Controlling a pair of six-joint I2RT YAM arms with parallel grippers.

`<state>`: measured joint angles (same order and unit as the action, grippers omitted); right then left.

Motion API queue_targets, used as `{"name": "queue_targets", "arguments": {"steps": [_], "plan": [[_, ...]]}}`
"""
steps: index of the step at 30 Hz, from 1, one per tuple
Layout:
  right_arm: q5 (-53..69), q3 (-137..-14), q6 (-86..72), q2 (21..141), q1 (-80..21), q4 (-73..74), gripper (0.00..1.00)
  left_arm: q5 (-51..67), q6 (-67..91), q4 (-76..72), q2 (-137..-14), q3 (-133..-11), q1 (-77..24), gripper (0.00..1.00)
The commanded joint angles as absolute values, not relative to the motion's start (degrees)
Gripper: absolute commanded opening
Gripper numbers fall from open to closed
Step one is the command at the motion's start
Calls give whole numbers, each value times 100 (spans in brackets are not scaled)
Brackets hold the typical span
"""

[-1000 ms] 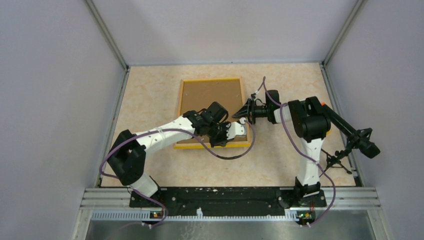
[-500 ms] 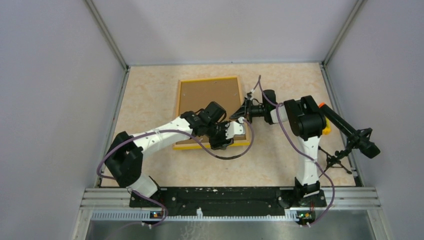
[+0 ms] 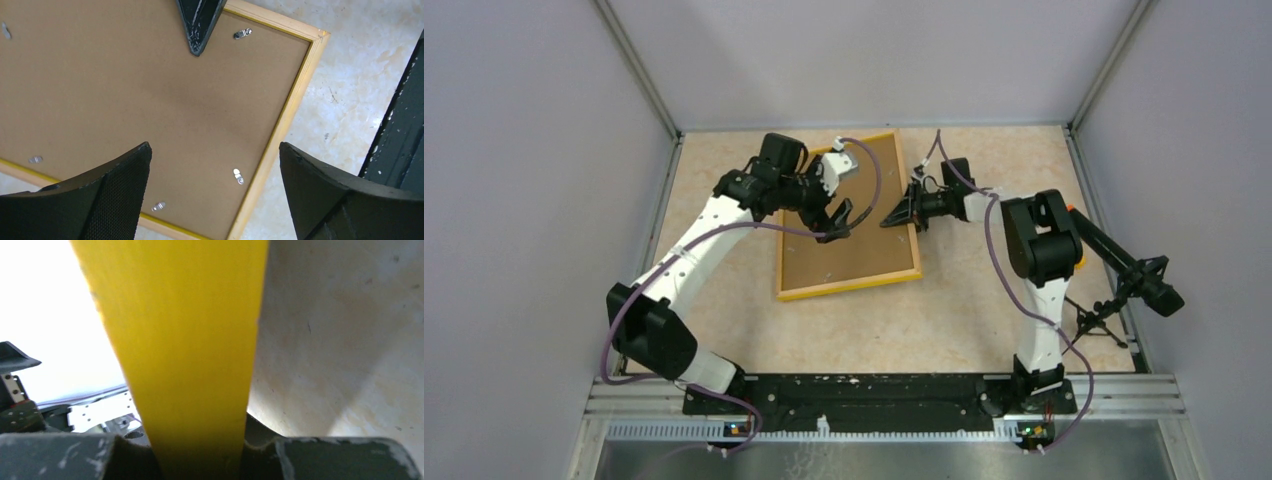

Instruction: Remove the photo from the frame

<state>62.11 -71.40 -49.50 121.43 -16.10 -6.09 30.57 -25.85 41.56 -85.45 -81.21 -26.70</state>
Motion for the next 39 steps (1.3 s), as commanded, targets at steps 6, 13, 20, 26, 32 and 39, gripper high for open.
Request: {"name": "queue_targets", "arguments": {"steps": [6,13,20,26,32,39], "plan": [[5053,-8510,-3034,11233,-1660,2167,0,3727,-996,3645,-8668,-8563,-854,99],[4188,-10041,-847,11148,-1692,4251,0,3559,-941,3136,-8926,-8617,-525,99],[3441,-11507,617,11005,-1690,5355,0,2864,-606,2791,-8794,-8338,-366,99],[2811,-12557,1243,10791,-1697,5605,0,2613,-240,2691,-8623,-8679,124,99],[2014,-12923,1705,10396,-1980,5381,0,2300,-64,2641,-8398,-8951,700,99],[479,-12724,2917,9997,-2871,4879,0,1741,259,2524,-8232,-8645,879,99]]}}
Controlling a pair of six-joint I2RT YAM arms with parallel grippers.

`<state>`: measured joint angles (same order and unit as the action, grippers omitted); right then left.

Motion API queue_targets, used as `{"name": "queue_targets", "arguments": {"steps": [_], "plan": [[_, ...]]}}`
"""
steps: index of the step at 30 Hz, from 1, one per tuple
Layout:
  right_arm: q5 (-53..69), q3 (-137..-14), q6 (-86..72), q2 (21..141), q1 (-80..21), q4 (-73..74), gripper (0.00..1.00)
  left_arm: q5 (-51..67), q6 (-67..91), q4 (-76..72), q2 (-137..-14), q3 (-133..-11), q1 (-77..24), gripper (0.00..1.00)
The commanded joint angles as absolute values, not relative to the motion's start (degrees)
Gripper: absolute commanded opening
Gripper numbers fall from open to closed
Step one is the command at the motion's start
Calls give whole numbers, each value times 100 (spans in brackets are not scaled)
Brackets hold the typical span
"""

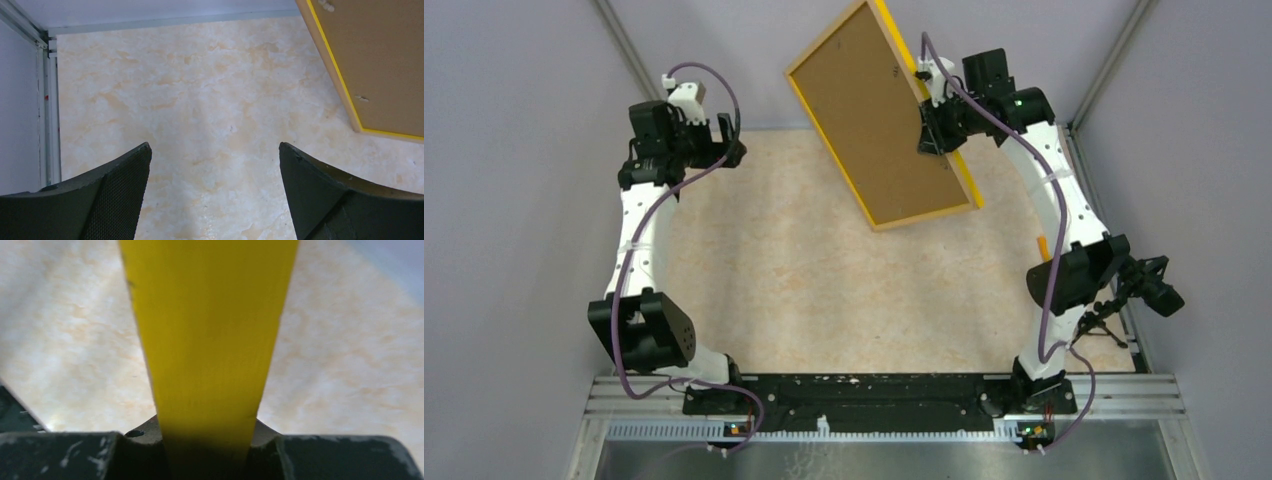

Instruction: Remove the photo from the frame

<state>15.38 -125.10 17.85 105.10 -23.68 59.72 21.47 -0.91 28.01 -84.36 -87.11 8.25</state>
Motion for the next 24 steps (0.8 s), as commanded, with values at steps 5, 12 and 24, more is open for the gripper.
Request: {"name": "queue_targets", "arguments": {"steps": [5,12,24], "plan": [[-463,-12538,3536,9970,-3424,4715,0,1865,657,2496,-8076,-8529,1270,99],[-1607,-10403,4648,9240,-4418,3095,0,2075,830,2478,-7854,-8232,1499,99],[-2403,-6677,5993,8567,-5181,-393,0,2144,744,2719,-7812,-8385,1611,99]]}}
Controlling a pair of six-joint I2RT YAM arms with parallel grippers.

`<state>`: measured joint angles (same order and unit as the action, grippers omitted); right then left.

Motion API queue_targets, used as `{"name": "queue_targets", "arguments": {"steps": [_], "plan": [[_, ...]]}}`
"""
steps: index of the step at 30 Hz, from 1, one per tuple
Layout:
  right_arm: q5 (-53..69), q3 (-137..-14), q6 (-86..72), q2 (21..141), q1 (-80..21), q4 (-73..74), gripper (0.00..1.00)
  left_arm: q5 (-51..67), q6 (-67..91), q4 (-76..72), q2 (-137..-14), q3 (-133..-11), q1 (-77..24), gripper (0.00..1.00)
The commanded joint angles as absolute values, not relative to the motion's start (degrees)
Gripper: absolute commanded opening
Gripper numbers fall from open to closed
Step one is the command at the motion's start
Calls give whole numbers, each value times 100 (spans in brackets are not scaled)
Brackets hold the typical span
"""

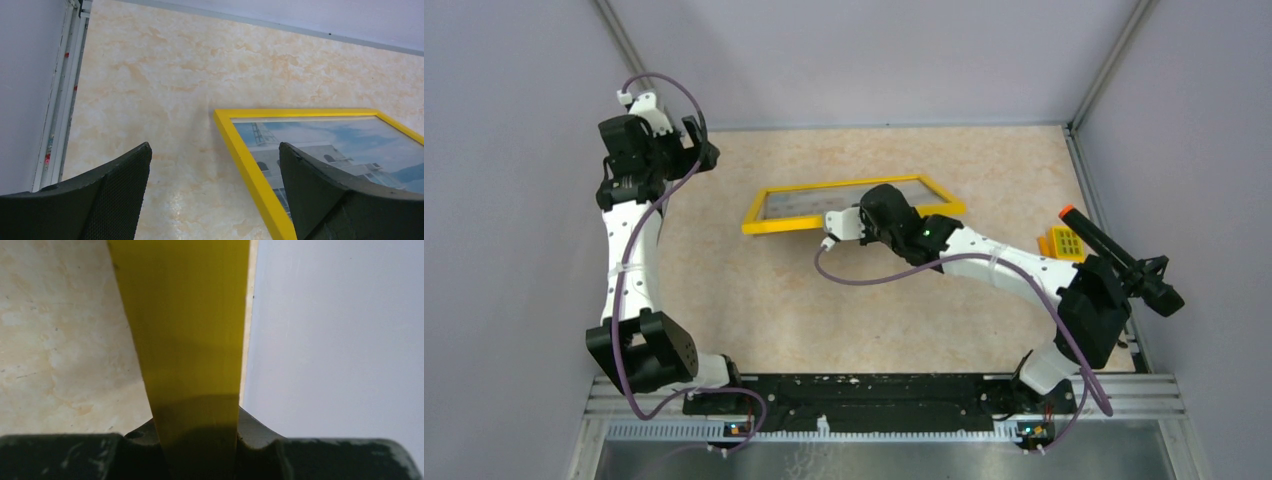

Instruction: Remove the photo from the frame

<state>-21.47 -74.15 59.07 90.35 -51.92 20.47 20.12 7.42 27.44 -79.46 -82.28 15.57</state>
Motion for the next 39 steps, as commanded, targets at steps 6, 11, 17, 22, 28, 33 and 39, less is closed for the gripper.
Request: {"name": "queue_targets", "arguments": {"steps": [6,11,17,22,28,33,39], "plan": [[-2269,-4932,6341,8718,-5220,-2359,0,2289,740,2798,-7818,-8203,1623,99],[-2046,-4622,5843,9083,-5221,-2555,0,2316,724,2941,-7900,-8161,1617,99],[-1538,-4980,5059,9307,-5198,-1378,0,2401,591,3193,-8035,-8291,1622,99],[-718,-5406,4604,9284,-4930,-641,0,2525,548,3442,-8210,-8419,1620,99],[-542,-5503,4709,9688,-4889,-705,0,2758,568,3429,-8344,-8244,1621,99],[-808,-5247,4935,10210,-4895,-1263,0,2890,640,3188,-8380,-8059,1626,99],[-1818,-4956,5122,10810,-5099,-2364,0,3135,705,2918,-8402,-7791,1622,99]]}}
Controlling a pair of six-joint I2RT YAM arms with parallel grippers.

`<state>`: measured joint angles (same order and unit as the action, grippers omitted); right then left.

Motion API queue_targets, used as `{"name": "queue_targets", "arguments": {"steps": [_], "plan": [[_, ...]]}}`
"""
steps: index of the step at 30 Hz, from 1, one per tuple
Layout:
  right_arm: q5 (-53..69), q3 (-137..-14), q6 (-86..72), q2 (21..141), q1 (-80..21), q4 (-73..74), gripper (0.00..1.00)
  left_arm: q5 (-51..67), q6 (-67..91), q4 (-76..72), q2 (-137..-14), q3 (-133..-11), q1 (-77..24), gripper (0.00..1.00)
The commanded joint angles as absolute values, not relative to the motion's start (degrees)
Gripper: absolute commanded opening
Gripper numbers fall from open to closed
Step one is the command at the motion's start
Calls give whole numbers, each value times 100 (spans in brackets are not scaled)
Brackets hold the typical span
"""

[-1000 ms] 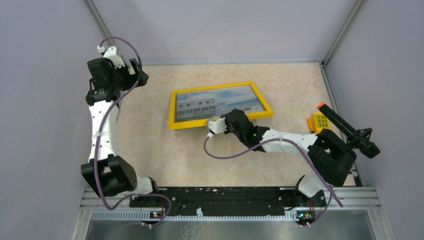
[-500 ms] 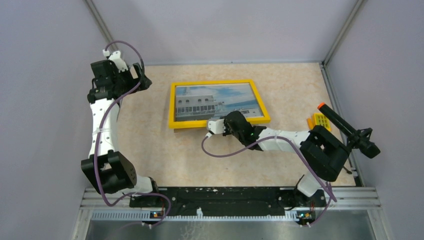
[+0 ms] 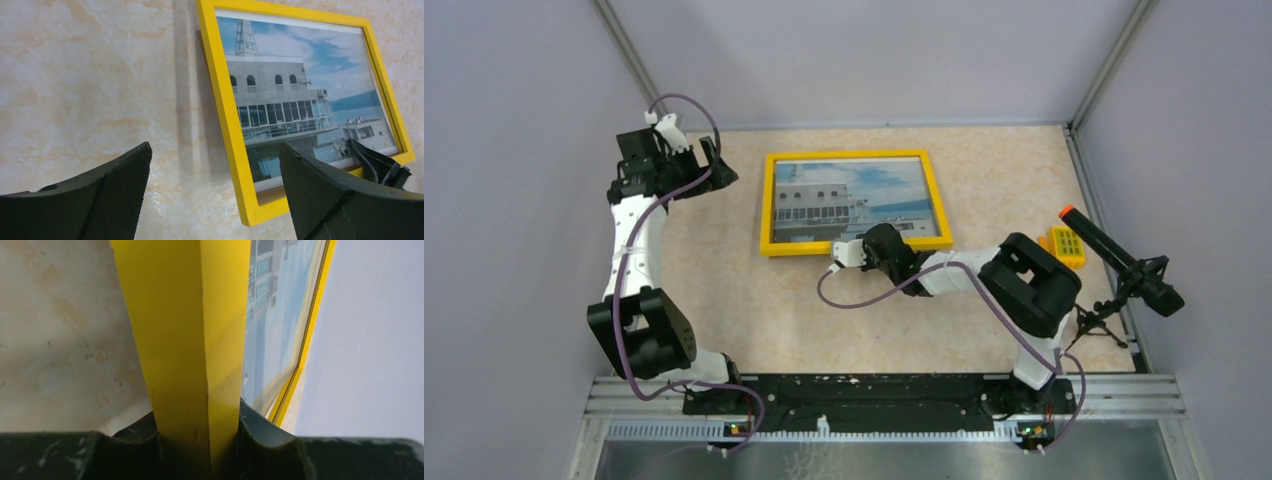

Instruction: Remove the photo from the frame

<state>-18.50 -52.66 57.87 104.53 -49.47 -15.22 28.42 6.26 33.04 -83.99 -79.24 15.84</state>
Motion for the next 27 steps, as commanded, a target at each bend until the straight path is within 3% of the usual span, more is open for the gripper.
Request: {"name": "queue_targets", "arguments": {"steps": [1,2,6,12,18,27], "plan": [[-2056,-4813,5189,10876,-5192,-2700,0,3166,704,2899,-8402,-7761,1620,99],[-2241,-4686,5266,10914,-5274,-2956,3,3186,705,2886,-8402,-7740,1621,99],[-2349,-4467,5236,10836,-5412,-3095,64,3166,671,2857,-8412,-7680,1619,99],[-1511,-4635,4937,10255,-5480,-1914,95,3172,635,2848,-8484,-7650,1620,99],[135,-4907,4971,9782,-5580,174,99,3288,654,2843,-8593,-7602,1617,99],[1388,-5501,4256,9530,-5385,1685,99,3787,275,2817,-8694,-7353,1583,99]]}}
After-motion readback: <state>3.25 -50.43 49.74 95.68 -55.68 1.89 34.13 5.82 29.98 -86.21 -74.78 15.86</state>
